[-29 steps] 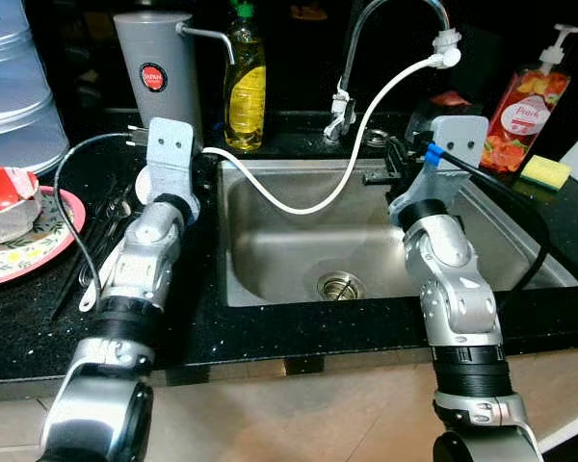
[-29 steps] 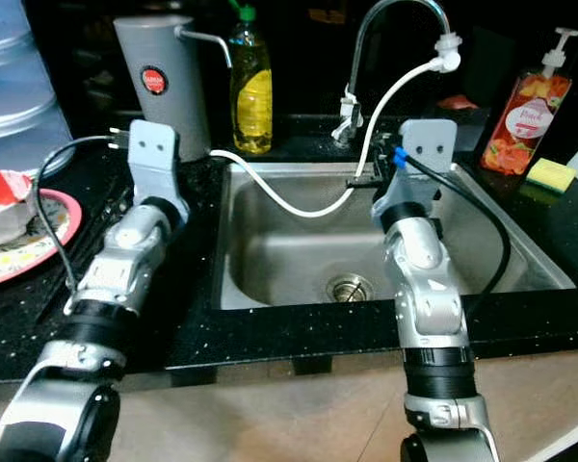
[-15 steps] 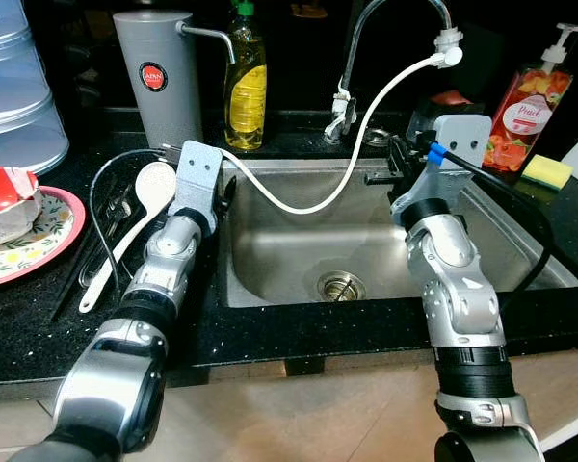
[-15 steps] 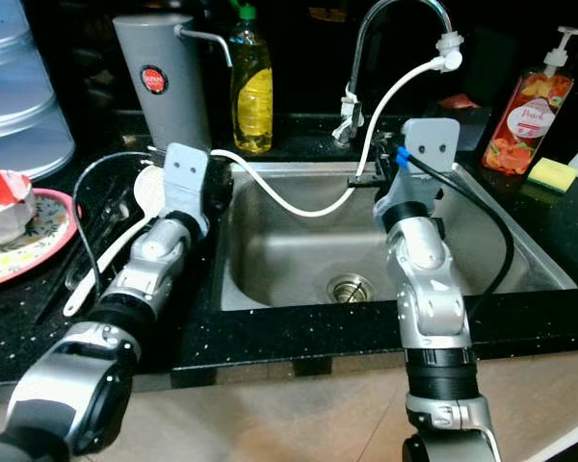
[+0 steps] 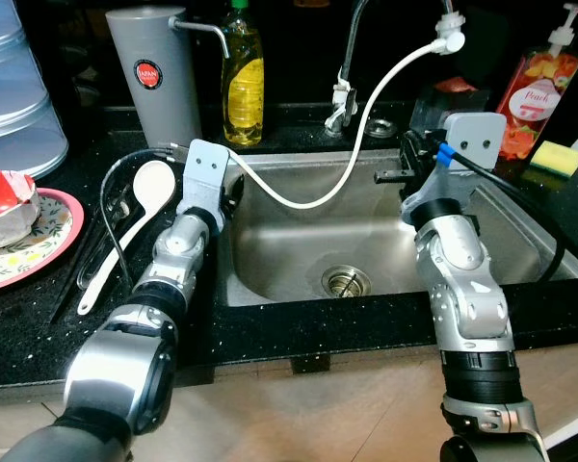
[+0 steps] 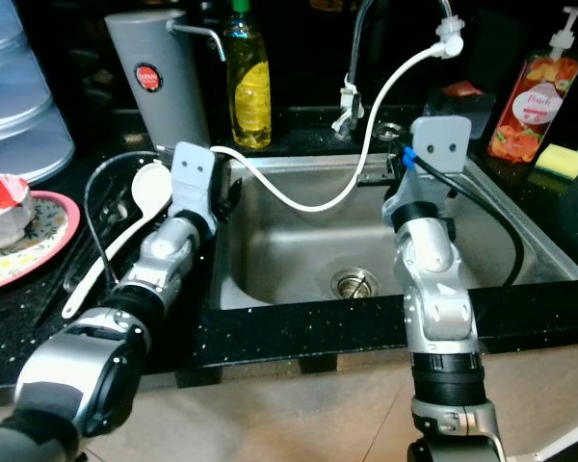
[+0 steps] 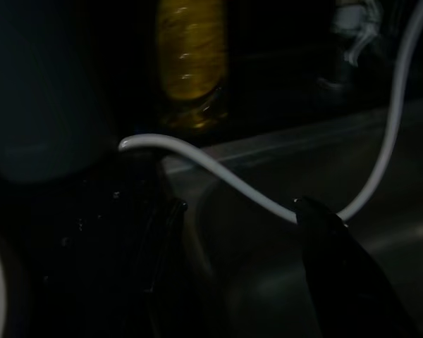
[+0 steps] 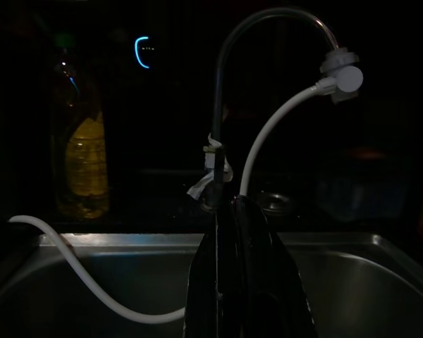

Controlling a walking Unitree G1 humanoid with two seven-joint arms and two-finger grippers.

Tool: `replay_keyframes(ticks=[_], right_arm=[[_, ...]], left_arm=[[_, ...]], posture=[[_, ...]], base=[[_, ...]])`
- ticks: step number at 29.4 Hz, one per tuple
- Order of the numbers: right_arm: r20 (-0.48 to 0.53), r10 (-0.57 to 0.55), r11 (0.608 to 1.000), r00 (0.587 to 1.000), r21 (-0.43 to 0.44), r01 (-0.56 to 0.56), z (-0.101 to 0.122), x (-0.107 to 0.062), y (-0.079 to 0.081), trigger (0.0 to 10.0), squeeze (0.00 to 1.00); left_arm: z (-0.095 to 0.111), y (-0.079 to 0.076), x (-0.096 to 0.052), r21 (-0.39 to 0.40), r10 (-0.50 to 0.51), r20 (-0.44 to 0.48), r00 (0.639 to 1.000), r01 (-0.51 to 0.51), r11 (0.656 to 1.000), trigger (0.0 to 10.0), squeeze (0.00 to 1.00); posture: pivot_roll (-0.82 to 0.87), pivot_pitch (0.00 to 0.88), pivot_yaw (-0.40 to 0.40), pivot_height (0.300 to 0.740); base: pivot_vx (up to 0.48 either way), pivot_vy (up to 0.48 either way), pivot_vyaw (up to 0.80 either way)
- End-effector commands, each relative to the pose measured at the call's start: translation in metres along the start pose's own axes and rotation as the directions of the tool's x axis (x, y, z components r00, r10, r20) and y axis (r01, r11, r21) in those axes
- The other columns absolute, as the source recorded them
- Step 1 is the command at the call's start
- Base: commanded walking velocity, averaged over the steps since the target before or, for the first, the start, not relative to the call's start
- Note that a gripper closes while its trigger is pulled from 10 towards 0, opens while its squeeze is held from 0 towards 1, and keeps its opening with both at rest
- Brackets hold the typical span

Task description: Kitchen organization

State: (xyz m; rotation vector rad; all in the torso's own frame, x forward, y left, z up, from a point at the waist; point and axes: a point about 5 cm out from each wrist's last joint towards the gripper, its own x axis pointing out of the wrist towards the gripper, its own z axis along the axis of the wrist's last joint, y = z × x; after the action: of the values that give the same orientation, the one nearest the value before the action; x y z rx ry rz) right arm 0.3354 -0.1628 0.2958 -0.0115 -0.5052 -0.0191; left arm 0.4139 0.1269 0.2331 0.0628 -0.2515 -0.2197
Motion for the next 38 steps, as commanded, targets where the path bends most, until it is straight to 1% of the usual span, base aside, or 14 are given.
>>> replay_keyframes(ticks=[1, 2, 4, 5, 6, 9, 13, 15, 19, 24, 27, 30, 34, 38], right_arm=[[-0.004, -0.008, 1.000, 1.000, -0.013, 0.008, 0.002, -0.003, -0.003, 10.0, 0.00], [-0.005, -0.009, 1.000, 1.000, -0.016, 0.009, 0.002, -0.003, -0.004, 10.0, 0.00], [-0.004, -0.013, 1.000, 1.000, -0.021, 0.013, 0.003, -0.004, -0.006, 10.0, 0.00], [-0.004, -0.015, 1.000, 1.000, -0.023, 0.015, 0.003, -0.004, -0.007, 10.0, 0.00], [-0.004, -0.015, 1.000, 1.000, -0.023, 0.015, 0.003, -0.004, -0.007, 10.0, 0.00], [0.000, -0.018, 0.999, 1.000, -0.029, 0.018, 0.004, -0.006, -0.006, 10.0, 0.00], [0.001, -0.024, 0.999, 1.000, -0.032, 0.024, 0.005, -0.007, -0.007, 10.0, 0.00], [0.003, -0.032, 0.999, 0.999, -0.036, 0.032, 0.007, -0.009, -0.009, 10.0, 0.00], [0.002, -0.035, 0.999, 0.999, -0.037, 0.035, 0.007, -0.010, -0.010, 10.0, 0.00], [-0.001, -0.034, 0.999, 0.999, -0.037, 0.034, 0.007, -0.011, -0.009, 10.0, 0.00], [-0.003, -0.035, 0.999, 0.999, -0.037, 0.035, 0.006, -0.012, -0.009, 10.0, 0.00], [-0.004, -0.037, 0.999, 0.999, -0.038, 0.037, 0.007, -0.012, -0.009, 10.0, 0.00], [-0.009, -0.042, 0.998, 0.999, -0.039, 0.041, 0.007, -0.014, -0.010, 10.0, 0.00], [-0.011, -0.044, 0.998, 0.999, -0.040, 0.044, 0.007, -0.015, -0.011, 10.0, 0.00]], left_arm=[[0.002, 0.000, 0.004, -0.075, 0.034, -0.025, 0.999, -0.036, 0.997, 10.0, 0.00], [0.003, 0.001, 0.005, -0.090, 0.043, -0.031, 0.999, -0.046, 0.995, 10.0, 0.00], [0.002, -0.005, 0.006, -0.093, 0.003, -0.048, 0.999, -0.008, 0.996, 10.0, 0.00], [0.001, -0.008, 0.006, -0.067, -0.023, -0.052, 0.998, 0.019, 0.998, 10.0, 0.00], [0.001, -0.008, 0.006, -0.067, -0.023, -0.052, 0.998, 0.019, 0.998, 10.0, 0.00], [-0.010, -0.019, 0.002, 0.018, -0.087, -0.087, 0.992, 0.089, 0.996, 10.0, 0.00], [-0.018, -0.019, -0.001, 0.007, -0.090, -0.125, 0.988, 0.091, 0.996, 10.0, 0.00], [-0.024, -0.012, -0.003, -0.036, -0.053, -0.160, 0.986, 0.048, 0.998, 10.0, 0.00], [-0.026, -0.010, -0.004, -0.051, -0.037, -0.177, 0.983, 0.028, 0.998, 10.0, 0.00], [-0.030, -0.015, -0.006, -0.018, -0.063, -0.192, 0.979, 0.061, 0.998, 10.0, 0.00], [-0.032, -0.020, -0.006, 0.025, -0.085, -0.197, 0.977, 0.092, 0.995, 10.0, 0.00], [-0.033, -0.021, -0.007, 0.047, -0.091, -0.204, 0.975, 0.102, 0.994, 10.0, 0.00], [-0.041, -0.022, -0.011, 0.107, -0.103, -0.239, 0.965, 0.132, 0.985, 10.0, 0.00], [-0.039, -0.024, -0.010, 0.122, -0.109, -0.232, 0.967, 0.140, 0.983, 10.0, 0.00]], posture=[[-0.16, 0.116, 0.020, 0.740], [-0.16, 0.116, 0.020, 0.740], [-0.17, 0.117, 0.022, 0.740], [-0.18, 0.117, 0.024, 0.740], [-0.18, 0.117, 0.024, 0.740], [-0.20, 0.120, 0.035, 0.740], [-0.21, 0.122, 0.038, 0.740], [-0.22, 0.126, 0.044, 0.740], [-0.22, 0.129, 0.045, 0.740], [-0.22, 0.134, 0.047, 0.740], [-0.23, 0.137, 0.049, 0.740], [-0.23, 0.137, 0.049, 0.740], [-0.23, 0.142, 0.053, 0.740], [-0.23, 0.147, 0.053, 0.740]], base=[[0.000, 0.000, 0.00], [0.000, 0.000, 0.00], [0.000, 0.000, 0.00], [0.000, 0.000, 0.00], [0.000, 0.000, 0.00], [0.000, 0.000, 0.00], [0.000, 0.000, 0.00], [0.000, 0.000, 0.00], [0.000, 0.000, 0.00], [0.000, 0.000, 0.00], [0.000, 0.000, 0.00], [0.000, 0.000, 0.00], [0.000, 0.000, 0.00], [0.000, 0.000, 0.00]])
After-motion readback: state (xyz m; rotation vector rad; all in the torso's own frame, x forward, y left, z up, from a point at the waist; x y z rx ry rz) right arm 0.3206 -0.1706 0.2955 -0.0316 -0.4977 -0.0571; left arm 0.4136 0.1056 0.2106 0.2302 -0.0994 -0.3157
